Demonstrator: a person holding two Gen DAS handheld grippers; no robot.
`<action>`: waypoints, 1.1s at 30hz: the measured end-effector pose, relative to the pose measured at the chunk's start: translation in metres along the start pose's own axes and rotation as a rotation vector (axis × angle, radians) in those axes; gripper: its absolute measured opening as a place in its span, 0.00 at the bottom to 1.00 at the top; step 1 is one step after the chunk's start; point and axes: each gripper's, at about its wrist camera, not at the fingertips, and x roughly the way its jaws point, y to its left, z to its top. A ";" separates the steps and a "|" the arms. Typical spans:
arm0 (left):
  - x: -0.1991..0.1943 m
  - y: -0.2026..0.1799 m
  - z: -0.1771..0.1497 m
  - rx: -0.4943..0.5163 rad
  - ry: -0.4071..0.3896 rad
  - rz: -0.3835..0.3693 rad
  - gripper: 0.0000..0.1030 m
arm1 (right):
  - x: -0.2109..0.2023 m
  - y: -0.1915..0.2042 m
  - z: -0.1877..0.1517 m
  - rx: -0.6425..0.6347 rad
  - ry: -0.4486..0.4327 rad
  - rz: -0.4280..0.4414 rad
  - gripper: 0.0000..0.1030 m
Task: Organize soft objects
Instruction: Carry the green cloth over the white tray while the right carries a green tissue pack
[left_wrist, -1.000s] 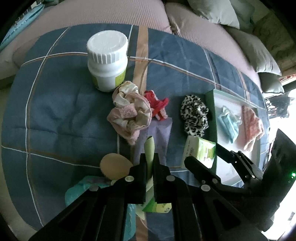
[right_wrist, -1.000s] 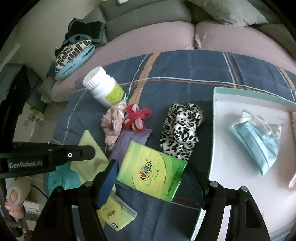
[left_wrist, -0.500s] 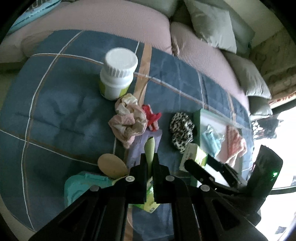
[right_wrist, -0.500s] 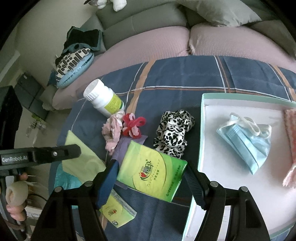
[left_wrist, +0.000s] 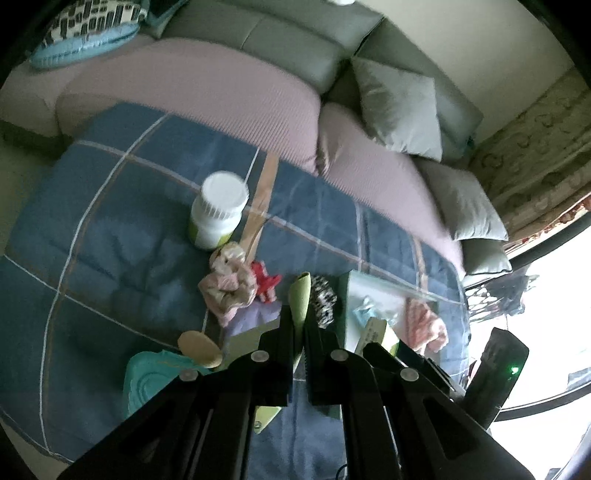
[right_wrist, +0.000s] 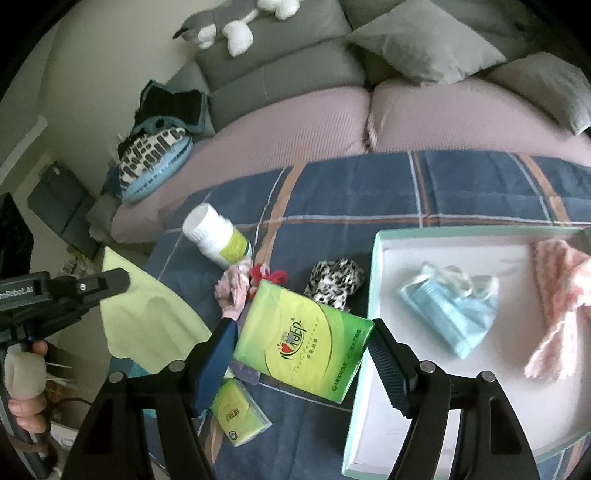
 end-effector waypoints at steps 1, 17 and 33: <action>-0.005 -0.004 0.000 0.008 -0.012 -0.001 0.04 | -0.005 -0.001 0.001 0.002 -0.012 -0.002 0.73; -0.043 -0.103 -0.007 0.174 -0.110 -0.095 0.04 | -0.123 -0.083 0.008 0.142 -0.255 -0.202 0.73; 0.019 -0.195 -0.041 0.284 0.009 -0.175 0.04 | -0.188 -0.185 -0.020 0.361 -0.298 -0.385 0.73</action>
